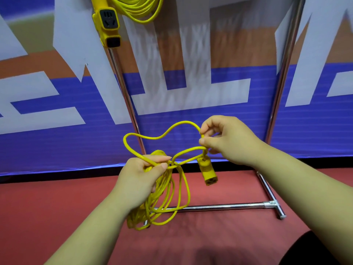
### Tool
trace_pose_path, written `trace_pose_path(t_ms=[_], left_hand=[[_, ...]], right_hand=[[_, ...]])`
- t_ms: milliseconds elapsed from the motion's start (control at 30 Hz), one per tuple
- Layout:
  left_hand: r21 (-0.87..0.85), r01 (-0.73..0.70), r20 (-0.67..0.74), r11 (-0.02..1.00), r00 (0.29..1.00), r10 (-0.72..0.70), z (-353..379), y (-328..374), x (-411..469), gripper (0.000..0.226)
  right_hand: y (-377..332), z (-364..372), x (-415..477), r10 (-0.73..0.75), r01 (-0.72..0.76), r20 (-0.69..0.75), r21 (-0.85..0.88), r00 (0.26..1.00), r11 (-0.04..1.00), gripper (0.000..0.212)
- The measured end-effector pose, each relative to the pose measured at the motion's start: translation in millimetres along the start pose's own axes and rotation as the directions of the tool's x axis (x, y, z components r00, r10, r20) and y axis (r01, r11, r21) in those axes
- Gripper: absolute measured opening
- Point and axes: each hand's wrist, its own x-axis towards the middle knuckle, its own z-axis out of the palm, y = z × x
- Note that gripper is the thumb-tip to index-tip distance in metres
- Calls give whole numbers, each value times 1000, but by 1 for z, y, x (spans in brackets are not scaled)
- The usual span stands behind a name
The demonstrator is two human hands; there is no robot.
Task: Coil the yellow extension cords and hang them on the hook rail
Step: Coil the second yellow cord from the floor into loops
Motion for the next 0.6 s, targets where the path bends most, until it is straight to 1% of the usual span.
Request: trace_pose_path(t_ms=[67,133,233,333,467,533,600], left_hand=[[2,-4,27,1000,1000,4,1,-1,1,23],[-22,-10,68,1000,998,11,3,1,0,27],[-55,-18,146,998,989,26,7,3,1,35],[-72,-30,210,997,977,44,11,5,0,29],[-70,-33,293,997,955,52,19,6,-3,23],[-52,-39,299,998,953,53,21,5,-2,25],[-40,-49,291,998,955,58,21,4,-1,25]], right_hand=[[-2,-1,-2,68,-79,63,187,996,979,16],[-5,-2,-4,107,-141,131,279,986,950,16],[-7,0,-7,114,-171,202,296,973,940,14],[-8,3,-6,114,-186,228,329,967,926,15],[-9,7,-7,132,-206,216,374,968,904,18],[-10,7,-7,154,-211,169,406,974,889,19],[-10,6,-6,182,-204,93,431,979,879,19]])
